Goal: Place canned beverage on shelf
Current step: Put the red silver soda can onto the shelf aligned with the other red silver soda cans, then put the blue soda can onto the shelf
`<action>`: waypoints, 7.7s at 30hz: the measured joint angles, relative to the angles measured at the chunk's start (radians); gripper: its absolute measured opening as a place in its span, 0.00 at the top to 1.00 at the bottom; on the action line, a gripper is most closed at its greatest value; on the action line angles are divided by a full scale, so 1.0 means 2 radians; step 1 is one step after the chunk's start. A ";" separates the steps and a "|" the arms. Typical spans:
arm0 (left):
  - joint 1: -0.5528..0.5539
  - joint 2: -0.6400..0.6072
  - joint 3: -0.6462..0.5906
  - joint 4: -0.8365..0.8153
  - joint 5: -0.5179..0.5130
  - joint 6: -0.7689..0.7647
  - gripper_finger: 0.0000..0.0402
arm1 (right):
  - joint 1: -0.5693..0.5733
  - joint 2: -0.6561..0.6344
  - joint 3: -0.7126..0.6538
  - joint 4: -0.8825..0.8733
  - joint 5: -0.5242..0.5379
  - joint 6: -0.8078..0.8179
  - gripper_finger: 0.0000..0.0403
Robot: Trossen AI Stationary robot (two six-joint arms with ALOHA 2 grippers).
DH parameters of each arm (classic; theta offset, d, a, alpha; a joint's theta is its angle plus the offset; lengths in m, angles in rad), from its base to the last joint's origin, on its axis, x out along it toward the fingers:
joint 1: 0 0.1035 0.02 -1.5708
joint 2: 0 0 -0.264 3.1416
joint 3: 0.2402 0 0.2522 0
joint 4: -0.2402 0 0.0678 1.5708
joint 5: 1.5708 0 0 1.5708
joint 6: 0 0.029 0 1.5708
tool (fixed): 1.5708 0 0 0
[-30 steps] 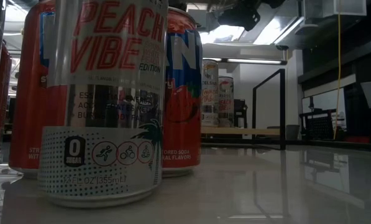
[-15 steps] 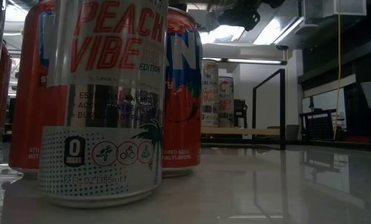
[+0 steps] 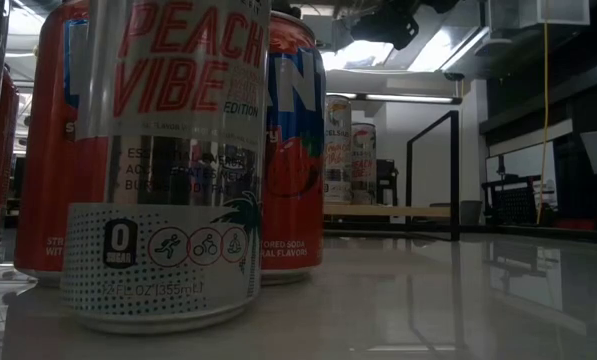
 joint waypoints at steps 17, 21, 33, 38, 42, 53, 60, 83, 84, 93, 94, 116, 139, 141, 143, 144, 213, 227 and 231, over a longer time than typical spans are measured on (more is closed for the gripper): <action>0.000 -0.001 0.000 0.002 0.002 -0.013 0.17 | 0.000 0.000 0.000 0.000 0.000 0.000 0.03; 0.000 -0.001 0.000 0.002 0.020 -0.013 0.17 | 0.000 0.000 0.000 0.000 0.000 0.000 0.03; 0.000 -0.001 0.000 0.002 0.030 -0.014 0.17 | 0.000 0.000 0.000 0.000 0.000 0.000 0.03; 0.000 -0.001 0.002 -0.002 0.028 -0.014 0.17 | 0.000 0.000 0.000 0.000 0.000 0.000 0.03; 0.000 -0.002 0.031 -0.010 0.028 -0.014 0.17 | 0.000 0.000 0.000 0.000 0.000 0.000 0.03; 0.000 -0.002 0.144 -0.099 0.028 -0.014 0.17 | 0.000 0.000 0.000 0.000 0.000 0.000 0.03; -0.010 -0.002 0.215 -0.165 0.027 0.004 0.17 | 0.000 0.000 0.000 -0.001 0.000 0.000 0.03; -0.148 -0.050 0.317 -0.284 -0.089 -0.039 0.17 | 0.000 0.000 0.000 -0.013 0.000 0.000 0.03; -0.156 -0.051 0.317 -0.285 -0.097 -0.044 0.17 | 0.000 0.000 0.000 -0.010 0.000 0.000 0.03; -0.230 -0.058 0.276 -0.288 -0.152 -0.105 0.17 | 0.000 0.000 0.000 -0.001 -0.006 0.000 0.03; -0.237 -0.058 0.266 -0.288 -0.158 -0.111 0.17 | 0.000 0.000 0.000 0.000 -0.010 0.000 0.03; -0.287 -0.057 0.051 -0.122 -0.058 -0.110 0.17 | 0.000 0.000 0.000 0.026 -0.013 0.054 0.03; -0.287 -0.057 -0.055 0.020 -0.060 -0.131 0.17 | 0.000 0.000 0.000 0.026 -0.013 0.054 0.03; -0.286 -0.057 -0.065 0.024 -0.060 -0.131 0.17 | 0.000 0.000 0.000 0.026 -0.013 0.054 0.03; -0.286 -0.057 -0.073 0.026 -0.060 -0.131 0.17 | 0.000 0.000 0.000 0.026 -0.013 0.054 0.03; -0.286 -0.057 -0.077 0.027 -0.060 -0.131 0.17 | 0.000 0.000 0.000 0.026 -0.013 0.054 0.03; -0.187 -0.057 -0.147 0.227 0.055 0.130 0.43 | 0.000 0.000 0.000 0.026 0.002 0.054 0.03; -0.161 -0.057 -0.146 0.177 0.099 0.248 0.42 | 0.000 0.000 0.000 0.025 0.000 0.054 0.03; -0.161 -0.056 -0.146 0.178 0.098 0.249 0.42 | 0.000 0.000 0.000 0.025 0.001 0.054 0.03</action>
